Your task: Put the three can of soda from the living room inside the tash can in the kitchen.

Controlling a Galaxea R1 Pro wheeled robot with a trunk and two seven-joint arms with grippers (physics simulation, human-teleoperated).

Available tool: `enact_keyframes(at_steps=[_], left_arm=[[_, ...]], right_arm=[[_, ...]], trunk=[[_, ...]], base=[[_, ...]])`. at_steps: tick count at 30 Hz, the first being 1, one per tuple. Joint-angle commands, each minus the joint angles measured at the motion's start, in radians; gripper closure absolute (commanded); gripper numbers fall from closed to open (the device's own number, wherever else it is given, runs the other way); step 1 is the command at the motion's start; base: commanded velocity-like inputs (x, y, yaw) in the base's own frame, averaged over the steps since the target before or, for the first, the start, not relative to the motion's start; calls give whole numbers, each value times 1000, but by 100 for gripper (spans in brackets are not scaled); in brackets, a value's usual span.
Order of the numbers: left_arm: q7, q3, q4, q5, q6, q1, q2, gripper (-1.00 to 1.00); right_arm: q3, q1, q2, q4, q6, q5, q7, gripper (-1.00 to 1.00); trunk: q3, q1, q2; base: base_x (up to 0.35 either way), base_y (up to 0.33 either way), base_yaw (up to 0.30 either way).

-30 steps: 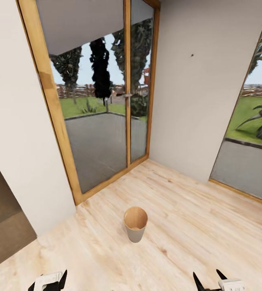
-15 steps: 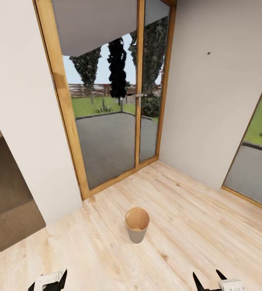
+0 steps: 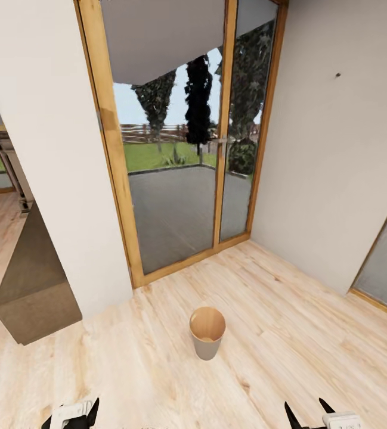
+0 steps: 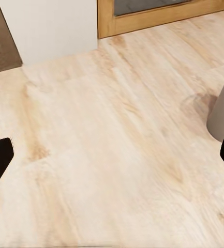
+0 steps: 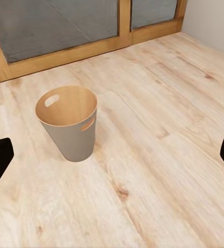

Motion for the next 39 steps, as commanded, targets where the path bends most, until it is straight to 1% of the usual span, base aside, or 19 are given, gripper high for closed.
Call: enact_keyframes(at_steps=[1,10,20,23,24,25,28,30,32,35,37,39], left_arm=[[0,0,0,0,0,0,0,-100],[0,0,0,0,0,0,0,-100],[-1,0,0,1,-19,1,1,-100],[-1,0,0,0,-24,1,1,-100],[-1,0,0,0,-26,1,1,-100],[-1,0,0,0,-26,1,1,-100],[-1,0,0,1,-27,1,2,-100],[-1,0,0,1,-27,1,2,-100],[-1,0,0,1,-28,1,2,-100],[-1,0,0,1,-29,1,2,-100],[-1,1,0,1,-29,1,2,-100],[-1,1,0,2,-29,1,2,-100]], right_arm=[[0,0,0,0,0,0,0,-100],[0,0,0,1,0,0,0,-100],[2,0,0,2,2,2,3,-100],[3,0,0,2,2,15,3,-100],[2,0,0,2,2,41,6,-100],[2,0,0,2,2,49,8,-100],[2,3,0,0,2,68,14,-100],[3,4,0,-3,2,72,14,-100],[9,5,1,-8,4,76,15,-100],[38,5,1,-14,9,82,11,-100],[58,1,1,-17,30,84,8,-100],[74,-3,1,-26,72,85,6,-100]], trunk=[[0,0,0],[0,0,0],[0,0,0],[0,0,0],[0,0,0],[0,0,0],[0,0,0],[0,0,0],[0,0,0],[0,0,0],[0,0,0],[0,0,0]], base=[[0,-222,248],[0,-204,213],[0,-50,37],[0,-6,4],[0,-2,2],[0,-2,1],[0,-1,1],[0,0,0],[0,0,0],[0,0,0],[0,0,0],[0,0,0]])
